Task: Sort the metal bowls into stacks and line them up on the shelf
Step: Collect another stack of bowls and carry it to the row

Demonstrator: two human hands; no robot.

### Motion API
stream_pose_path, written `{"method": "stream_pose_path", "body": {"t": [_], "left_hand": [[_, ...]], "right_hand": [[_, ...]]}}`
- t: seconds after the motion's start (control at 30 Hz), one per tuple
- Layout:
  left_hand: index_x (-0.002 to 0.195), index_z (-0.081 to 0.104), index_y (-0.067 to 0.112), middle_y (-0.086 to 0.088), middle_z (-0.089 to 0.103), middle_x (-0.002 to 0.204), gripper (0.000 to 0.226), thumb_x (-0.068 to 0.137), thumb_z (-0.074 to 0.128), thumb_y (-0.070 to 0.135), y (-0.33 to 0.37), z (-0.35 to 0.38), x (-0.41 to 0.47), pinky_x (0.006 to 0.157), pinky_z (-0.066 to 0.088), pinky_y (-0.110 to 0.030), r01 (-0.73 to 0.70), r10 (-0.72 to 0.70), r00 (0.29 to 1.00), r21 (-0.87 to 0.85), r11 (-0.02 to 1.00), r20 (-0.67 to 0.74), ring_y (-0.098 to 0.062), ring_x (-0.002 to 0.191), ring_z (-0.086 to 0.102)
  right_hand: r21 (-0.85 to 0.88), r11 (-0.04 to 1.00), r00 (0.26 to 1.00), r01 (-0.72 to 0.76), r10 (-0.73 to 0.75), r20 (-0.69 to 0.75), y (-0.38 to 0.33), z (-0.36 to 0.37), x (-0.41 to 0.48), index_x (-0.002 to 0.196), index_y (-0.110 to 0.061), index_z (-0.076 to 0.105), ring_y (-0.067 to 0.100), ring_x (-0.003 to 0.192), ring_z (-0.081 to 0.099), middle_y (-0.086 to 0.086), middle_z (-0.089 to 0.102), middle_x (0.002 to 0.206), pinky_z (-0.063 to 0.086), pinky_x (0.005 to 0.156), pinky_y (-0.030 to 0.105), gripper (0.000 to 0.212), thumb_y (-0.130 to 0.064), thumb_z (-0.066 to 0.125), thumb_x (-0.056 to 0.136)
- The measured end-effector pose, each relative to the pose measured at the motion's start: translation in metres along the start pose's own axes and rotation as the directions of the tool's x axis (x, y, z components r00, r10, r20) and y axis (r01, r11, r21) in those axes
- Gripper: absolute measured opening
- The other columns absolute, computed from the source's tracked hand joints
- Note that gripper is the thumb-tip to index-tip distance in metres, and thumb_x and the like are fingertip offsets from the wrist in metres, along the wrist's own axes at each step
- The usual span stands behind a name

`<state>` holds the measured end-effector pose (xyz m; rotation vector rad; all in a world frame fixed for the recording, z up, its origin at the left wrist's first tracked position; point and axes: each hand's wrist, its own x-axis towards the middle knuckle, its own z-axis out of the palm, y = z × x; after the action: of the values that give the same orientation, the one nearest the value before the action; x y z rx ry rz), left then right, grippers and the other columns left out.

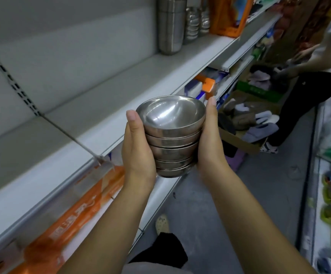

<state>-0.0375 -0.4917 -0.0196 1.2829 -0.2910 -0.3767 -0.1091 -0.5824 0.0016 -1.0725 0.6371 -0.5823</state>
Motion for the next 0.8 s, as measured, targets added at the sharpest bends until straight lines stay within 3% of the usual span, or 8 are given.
{"method": "stream_pose_path", "body": {"t": [0.2, 0.37, 0.47, 0.53, 0.6, 0.67, 0.73, 0.8], "left_hand": [[0.126, 0.069, 0.032, 0.005, 0.073, 0.124, 0.101, 0.065, 0.031, 0.103, -0.007, 0.056, 0.106, 0.108, 0.046, -0.045, -0.037, 0.035, 0.997, 0.023, 0.999, 0.064, -0.015, 0.122, 0.065], [0.124, 0.069, 0.027, 0.004, 0.074, 0.121, 0.094, 0.072, 0.032, 0.097, -0.001, 0.103, 0.198, 0.107, 0.049, -0.043, -0.076, 0.073, 0.993, 0.032, 0.997, 0.098, -0.012, 0.118, 0.067], [0.127, 0.069, 0.024, 0.001, 0.074, 0.121, 0.086, 0.081, 0.031, 0.087, -0.005, 0.129, 0.243, 0.105, 0.051, -0.042, -0.032, 0.028, 0.991, 0.03, 0.999, 0.133, -0.013, 0.117, 0.069], [0.128, 0.068, 0.02, -0.001, 0.074, 0.122, 0.079, 0.091, 0.031, 0.078, -0.012, 0.146, 0.266, 0.102, 0.053, -0.039, -0.013, 0.013, 0.99, 0.001, 1.0, 0.143, -0.014, 0.116, 0.069], [0.13, 0.066, 0.016, -0.003, 0.074, 0.122, 0.071, 0.099, 0.029, 0.068, -0.02, 0.162, 0.286, 0.097, 0.054, -0.032, -0.002, 0.006, 0.99, -0.025, 1.0, 0.144, -0.013, 0.115, 0.069], [0.131, 0.065, 0.013, -0.005, 0.073, 0.124, 0.07, 0.101, 0.028, 0.064, -0.029, 0.179, 0.306, 0.093, 0.055, -0.027, 0.01, -0.002, 0.986, -0.048, 0.999, 0.166, -0.014, 0.116, 0.069], [0.13, 0.065, 0.012, -0.004, 0.074, 0.123, 0.068, 0.101, 0.028, 0.062, -0.037, 0.197, 0.325, 0.089, 0.056, -0.022, 0.016, -0.011, 0.988, -0.034, 0.999, 0.154, -0.012, 0.114, 0.07], [0.126, 0.067, 0.015, -0.002, 0.076, 0.117, 0.067, 0.1, 0.03, 0.063, -0.046, 0.218, 0.343, 0.085, 0.055, -0.021, 0.023, -0.022, 0.993, -0.01, 1.0, 0.112, -0.01, 0.109, 0.071]], "right_hand": [[-0.013, 0.997, 0.996, 0.071, -0.072, -0.046, -0.043, -0.003, 0.108, 0.12, -0.025, 0.073, 0.008, 0.107, 0.07, -0.006, 0.077, 0.11, 0.051, 0.104, 0.034, 0.069, -0.075, 0.032, 0.094], [-0.025, 0.996, 0.994, 0.084, -0.085, -0.064, -0.073, -0.003, 0.204, 0.123, -0.024, 0.072, 0.008, 0.11, 0.068, -0.006, 0.076, 0.115, 0.05, 0.1, 0.03, 0.072, -0.074, 0.03, 0.095], [-0.028, 0.998, 0.996, 0.054, -0.056, -0.069, -0.083, -0.009, 0.253, 0.134, -0.024, 0.065, 0.009, 0.111, 0.064, -0.003, 0.071, 0.126, 0.049, 0.084, 0.024, 0.077, -0.077, 0.028, 0.093], [-0.028, 0.999, 0.996, 0.04, -0.042, -0.08, -0.09, -0.017, 0.282, 0.135, -0.025, 0.063, 0.003, 0.098, 0.065, -0.009, 0.072, 0.111, 0.048, 0.074, 0.02, 0.075, -0.076, 0.028, 0.093], [-0.044, 0.999, 0.996, 0.026, -0.03, -0.088, -0.094, -0.027, 0.312, 0.12, -0.028, 0.07, -0.005, 0.08, 0.068, -0.018, 0.073, 0.086, 0.05, 0.064, 0.014, 0.066, -0.074, 0.029, 0.095], [-0.074, 0.997, 0.996, 0.009, -0.015, -0.09, -0.099, -0.039, 0.341, 0.097, -0.032, 0.073, -0.005, 0.075, 0.07, -0.019, 0.074, 0.074, 0.052, 0.066, 0.016, 0.058, -0.073, 0.032, 0.095], [-0.101, 0.995, 0.996, -0.008, -0.001, -0.087, -0.103, -0.051, 0.371, 0.086, -0.034, 0.069, -0.006, 0.071, 0.069, -0.02, 0.072, 0.067, 0.052, 0.069, 0.02, 0.053, -0.071, 0.034, 0.096], [-0.12, 0.993, 0.997, -0.019, 0.01, -0.075, -0.109, -0.063, 0.401, 0.079, -0.033, 0.065, -0.01, 0.057, 0.066, -0.022, 0.069, 0.058, 0.052, 0.059, 0.016, 0.051, -0.068, 0.033, 0.098]]}}
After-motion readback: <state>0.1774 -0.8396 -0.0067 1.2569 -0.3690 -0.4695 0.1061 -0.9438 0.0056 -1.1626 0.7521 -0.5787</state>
